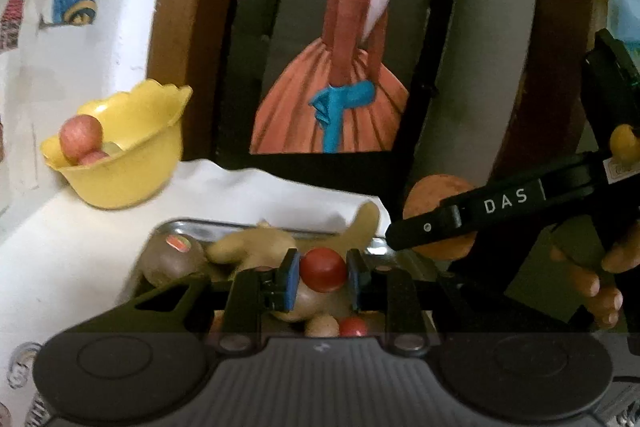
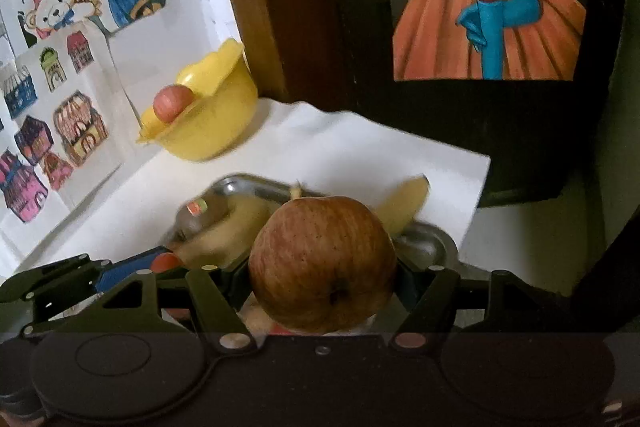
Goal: Organize fruits
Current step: 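Carry the tomato with the left tool to the tray while the right tool carries the apple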
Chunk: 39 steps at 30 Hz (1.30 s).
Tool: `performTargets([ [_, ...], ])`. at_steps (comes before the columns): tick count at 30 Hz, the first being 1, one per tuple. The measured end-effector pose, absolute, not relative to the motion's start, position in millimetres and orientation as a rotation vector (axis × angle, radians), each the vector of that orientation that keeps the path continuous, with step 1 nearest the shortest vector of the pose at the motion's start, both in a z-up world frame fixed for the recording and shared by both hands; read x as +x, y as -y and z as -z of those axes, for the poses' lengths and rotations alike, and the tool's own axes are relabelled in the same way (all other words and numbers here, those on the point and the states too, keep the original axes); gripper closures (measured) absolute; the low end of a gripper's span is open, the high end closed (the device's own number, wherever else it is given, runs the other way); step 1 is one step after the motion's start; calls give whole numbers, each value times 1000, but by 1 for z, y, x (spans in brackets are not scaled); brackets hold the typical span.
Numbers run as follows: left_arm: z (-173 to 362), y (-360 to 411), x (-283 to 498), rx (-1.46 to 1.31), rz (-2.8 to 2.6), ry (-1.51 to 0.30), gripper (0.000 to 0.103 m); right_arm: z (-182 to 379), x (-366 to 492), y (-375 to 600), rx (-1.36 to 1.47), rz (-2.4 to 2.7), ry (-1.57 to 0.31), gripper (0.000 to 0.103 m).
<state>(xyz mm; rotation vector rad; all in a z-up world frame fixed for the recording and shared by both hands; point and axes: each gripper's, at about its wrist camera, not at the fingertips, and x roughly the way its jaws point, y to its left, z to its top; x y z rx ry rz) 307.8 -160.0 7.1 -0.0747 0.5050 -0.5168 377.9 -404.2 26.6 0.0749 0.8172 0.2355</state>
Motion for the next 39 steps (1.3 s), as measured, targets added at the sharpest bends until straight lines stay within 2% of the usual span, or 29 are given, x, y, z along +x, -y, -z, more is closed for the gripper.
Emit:
performTargets([
  [21,48,183,289,40,516,-554,76,29,371,417,80,-269,-845,33],
  [39,53,184,299,36,445,-608,75,41,370,410,80,-263,-883,33],
])
